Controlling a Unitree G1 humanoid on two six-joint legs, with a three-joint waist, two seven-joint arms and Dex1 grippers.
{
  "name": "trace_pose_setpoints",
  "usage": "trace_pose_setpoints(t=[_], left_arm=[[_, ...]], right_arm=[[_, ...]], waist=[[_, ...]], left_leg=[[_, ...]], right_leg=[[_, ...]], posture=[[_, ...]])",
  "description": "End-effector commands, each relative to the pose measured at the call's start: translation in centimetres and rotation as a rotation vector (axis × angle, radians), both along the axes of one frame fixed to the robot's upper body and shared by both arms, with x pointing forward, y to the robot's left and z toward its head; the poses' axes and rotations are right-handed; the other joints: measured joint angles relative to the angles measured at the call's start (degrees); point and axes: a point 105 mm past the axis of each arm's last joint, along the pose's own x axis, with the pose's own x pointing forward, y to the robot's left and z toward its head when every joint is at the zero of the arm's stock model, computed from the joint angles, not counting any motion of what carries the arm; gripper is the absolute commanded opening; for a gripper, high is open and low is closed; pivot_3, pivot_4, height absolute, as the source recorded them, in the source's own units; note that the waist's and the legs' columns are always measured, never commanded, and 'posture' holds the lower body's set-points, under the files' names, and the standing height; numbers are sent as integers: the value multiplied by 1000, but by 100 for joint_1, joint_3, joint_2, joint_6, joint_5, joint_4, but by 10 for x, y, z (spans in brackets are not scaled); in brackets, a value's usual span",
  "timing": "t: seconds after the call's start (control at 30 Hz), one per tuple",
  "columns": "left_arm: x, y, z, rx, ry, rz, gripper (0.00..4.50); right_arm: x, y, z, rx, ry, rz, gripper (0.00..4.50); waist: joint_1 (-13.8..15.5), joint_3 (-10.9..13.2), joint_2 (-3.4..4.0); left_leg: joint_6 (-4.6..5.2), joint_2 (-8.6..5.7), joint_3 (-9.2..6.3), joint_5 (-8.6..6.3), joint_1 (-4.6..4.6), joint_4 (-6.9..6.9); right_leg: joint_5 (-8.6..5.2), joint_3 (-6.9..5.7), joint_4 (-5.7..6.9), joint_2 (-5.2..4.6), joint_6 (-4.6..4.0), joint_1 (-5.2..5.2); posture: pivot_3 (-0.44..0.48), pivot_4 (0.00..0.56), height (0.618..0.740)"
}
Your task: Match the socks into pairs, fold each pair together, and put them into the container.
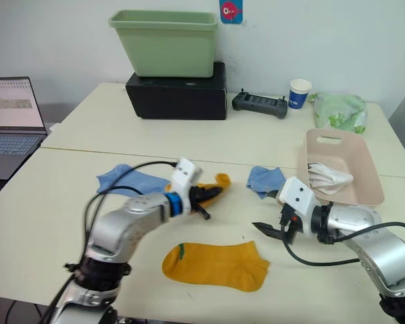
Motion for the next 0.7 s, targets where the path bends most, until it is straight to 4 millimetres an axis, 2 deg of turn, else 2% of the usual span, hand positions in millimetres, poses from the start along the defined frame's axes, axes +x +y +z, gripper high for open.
trace_pose_setpoints(t=[0.03,0.17,0.23,0.3,0.4,0.5,0.6,0.7], left_arm=[[-1,-32,6,-27,-23,-70,811],[-8,-41,9,-39,-28,-116,2115],[-14,-40,17,-34,-68,-156,2756],[-17,-28,32,-4,-156,-196,3437],[-17,5,56,34,-275,-197,4395],[-17,41,65,129,-369,-206,4484],[-19,76,60,291,-456,-297,4484],[-14,101,50,443,-512,-396,4484]], right_arm=[[-3,-8,12,-34,-65,-21,4500],[-6,-9,10,-40,-62,-24,4500],[-7,-9,8,-42,-62,-27,4500],[-6,-10,8,-45,-69,-29,4500],[-5,-8,11,-36,-89,-21,4500],[-4,-4,14,-24,-104,-4,4500],[-3,-1,13,-23,-107,6,4500],[-1,2,13,-29,-110,23,4500]], waist=[[4,0,0],[-14,-1,1],[-20,-1,1],[-19,-1,1],[-24,-1,1],[-24,-1,2],[-23,0,4],[1,1,6]], left_leg=[[0,0,1,0,-6,0],[0,4,6,0,-5,-2],[1,7,5,0,0,-4],[0,8,2,1,0,-3],[0,9,4,1,4,-2],[-1,10,3,1,5,-3],[-1,11,5,1,8,-6],[-1,8,6,1,7,-6]], right_leg=[[0,-1,-5,0,0,-1],[0,2,-11,2,0,0],[0,2,-6,6,0,0],[0,2,-2,7,0,0],[0,5,-1,6,0,1],[0,2,-3,6,0,2],[0,3,-7,6,0,1],[0,-3,-8,3,0,0]], posture=[[0,150,720],[0,150,720],[0,150,720],[0,150,720],[0,150,720],[0,150,720],[0,150,720],[0,150,720]])
